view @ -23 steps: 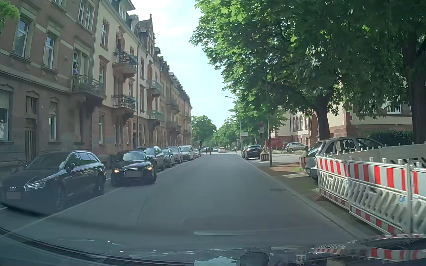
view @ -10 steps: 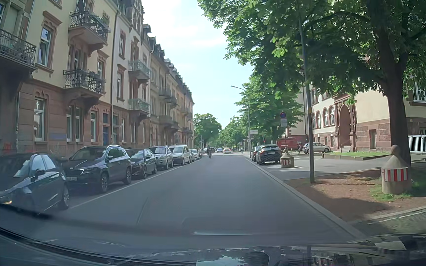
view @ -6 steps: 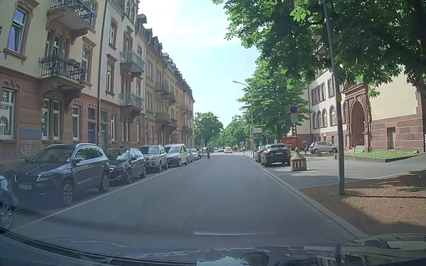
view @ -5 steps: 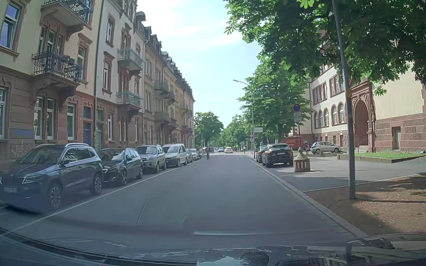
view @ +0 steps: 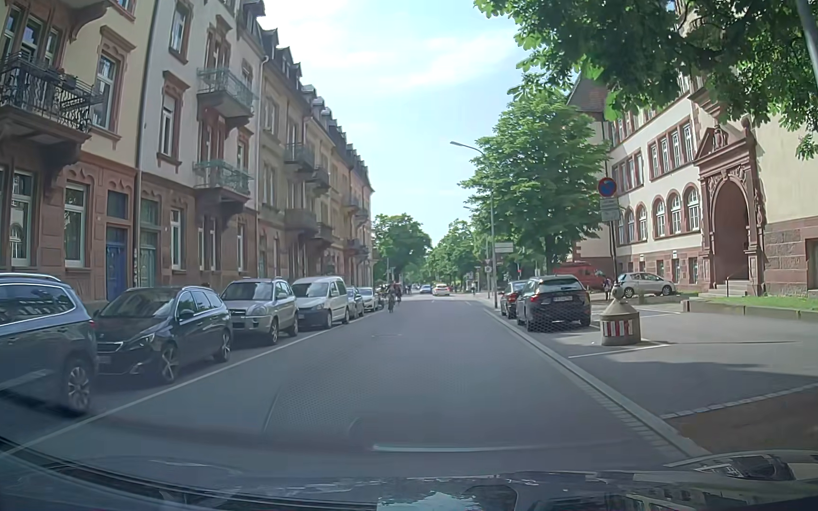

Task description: Follow the waypoints while adhering to traffic rules and regulations

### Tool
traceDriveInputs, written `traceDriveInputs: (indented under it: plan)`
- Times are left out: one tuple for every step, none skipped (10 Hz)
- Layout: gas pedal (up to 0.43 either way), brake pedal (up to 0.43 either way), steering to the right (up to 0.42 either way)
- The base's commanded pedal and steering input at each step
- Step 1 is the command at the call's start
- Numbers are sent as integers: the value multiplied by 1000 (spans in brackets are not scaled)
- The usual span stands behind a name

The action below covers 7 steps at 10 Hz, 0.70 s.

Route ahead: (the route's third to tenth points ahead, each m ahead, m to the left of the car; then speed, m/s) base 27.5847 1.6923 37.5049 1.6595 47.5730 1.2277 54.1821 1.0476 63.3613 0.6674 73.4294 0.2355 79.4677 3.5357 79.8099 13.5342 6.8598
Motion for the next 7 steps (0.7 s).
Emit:
traceDriveInputs:
  plan:
    - [79,0,-6]
    - [79,0,-6]
    - [79,0,-6]
    - [79,0,-6]
    - [67,0,-5]
    - [67,0,-5]
    - [67,0,-5]
